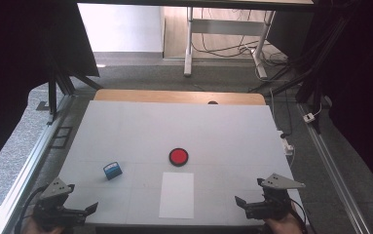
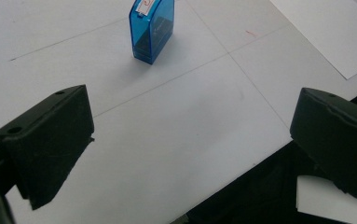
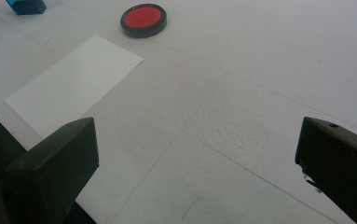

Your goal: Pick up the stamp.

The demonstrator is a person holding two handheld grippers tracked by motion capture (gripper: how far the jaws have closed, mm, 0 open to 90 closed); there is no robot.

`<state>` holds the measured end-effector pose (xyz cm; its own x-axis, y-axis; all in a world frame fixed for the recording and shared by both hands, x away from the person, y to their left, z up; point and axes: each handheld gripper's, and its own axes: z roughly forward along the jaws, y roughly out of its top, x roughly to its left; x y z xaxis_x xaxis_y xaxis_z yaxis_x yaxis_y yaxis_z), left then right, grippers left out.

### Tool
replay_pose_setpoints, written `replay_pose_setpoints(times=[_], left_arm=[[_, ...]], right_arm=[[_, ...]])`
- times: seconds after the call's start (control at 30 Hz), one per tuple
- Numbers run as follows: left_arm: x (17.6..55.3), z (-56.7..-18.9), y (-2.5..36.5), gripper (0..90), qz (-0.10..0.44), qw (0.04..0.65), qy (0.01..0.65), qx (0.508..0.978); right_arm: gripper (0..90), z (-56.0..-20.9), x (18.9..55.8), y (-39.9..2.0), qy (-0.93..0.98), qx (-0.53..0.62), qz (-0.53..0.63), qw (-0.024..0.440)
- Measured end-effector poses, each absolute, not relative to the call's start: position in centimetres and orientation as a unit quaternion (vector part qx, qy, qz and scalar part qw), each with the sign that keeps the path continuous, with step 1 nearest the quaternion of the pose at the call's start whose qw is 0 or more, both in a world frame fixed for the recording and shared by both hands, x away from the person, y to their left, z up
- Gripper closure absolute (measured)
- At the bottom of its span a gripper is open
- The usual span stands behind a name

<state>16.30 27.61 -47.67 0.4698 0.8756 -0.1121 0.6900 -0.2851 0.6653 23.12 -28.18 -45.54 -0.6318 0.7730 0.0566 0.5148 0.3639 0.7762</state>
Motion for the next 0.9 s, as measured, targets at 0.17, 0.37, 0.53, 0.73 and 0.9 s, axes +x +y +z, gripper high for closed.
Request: replay_pose_setpoints(times=[0.17,0.37,0.53,0.73,0.9], left_arm=[[16.48,-47.75,27.54,0.0,0.136,0.327,0.500,0.791],[16.56,-47.77,27.57,0.0,0.132,0.324,0.506,0.788],[16.49,-47.56,27.77,0.0,0.137,0.327,0.512,0.783],[16.47,-47.22,27.98,0.0,0.144,0.334,0.514,0.777],[16.64,-47.17,27.85,0.0,0.145,0.331,0.510,0.781]], right_arm=[[0.0,-45.57,23.11,-28.02,0.814,0.392,0.395,0.165],[0.0,-45.56,23.10,-28.00,0.817,0.390,0.392,0.165],[0.0,-45.56,23.09,-27.95,0.818,0.389,0.390,0.166],[0.0,-45.59,23.08,-27.85,0.819,0.387,0.389,0.165],[0.0,-45.59,23.08,-27.81,0.820,0.386,0.389,0.165]])
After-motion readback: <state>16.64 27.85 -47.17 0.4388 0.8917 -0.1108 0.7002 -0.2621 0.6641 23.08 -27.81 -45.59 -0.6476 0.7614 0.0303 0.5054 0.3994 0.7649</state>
